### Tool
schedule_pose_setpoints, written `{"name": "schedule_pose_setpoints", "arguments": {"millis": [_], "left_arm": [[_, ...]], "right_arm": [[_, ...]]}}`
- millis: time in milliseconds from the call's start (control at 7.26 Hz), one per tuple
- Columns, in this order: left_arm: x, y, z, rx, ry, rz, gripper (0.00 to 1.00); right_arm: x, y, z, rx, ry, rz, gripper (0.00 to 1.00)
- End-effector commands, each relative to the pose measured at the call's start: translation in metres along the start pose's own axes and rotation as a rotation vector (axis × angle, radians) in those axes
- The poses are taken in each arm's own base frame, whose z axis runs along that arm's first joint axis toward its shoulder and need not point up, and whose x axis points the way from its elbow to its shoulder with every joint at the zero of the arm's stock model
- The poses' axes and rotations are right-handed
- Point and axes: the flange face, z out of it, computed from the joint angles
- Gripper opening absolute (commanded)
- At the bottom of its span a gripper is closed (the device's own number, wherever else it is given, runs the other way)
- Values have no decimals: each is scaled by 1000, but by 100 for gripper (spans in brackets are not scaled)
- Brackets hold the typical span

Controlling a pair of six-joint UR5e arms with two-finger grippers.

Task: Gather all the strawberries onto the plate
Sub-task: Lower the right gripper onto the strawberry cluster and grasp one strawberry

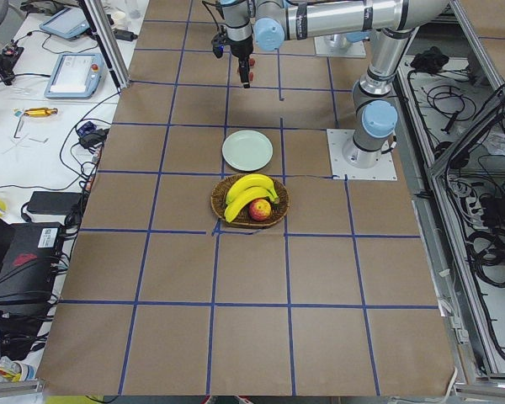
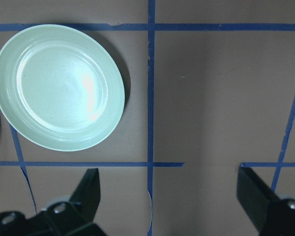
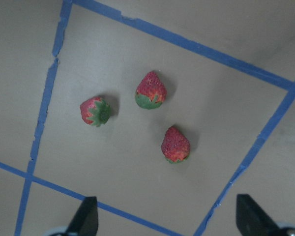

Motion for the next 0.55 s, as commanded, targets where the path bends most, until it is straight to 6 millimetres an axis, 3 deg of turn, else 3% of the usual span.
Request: {"name": "schedule_pose_setpoints", "arguments": {"millis": [0,413], "left_arm": [[0,-1,3,-6,1,0,100],[0,-2,3,-7,-1,5,100]], "right_arm": [[3,4,54,10,2,-60,100],[10,-11,82,1,6,-88,100]]}}
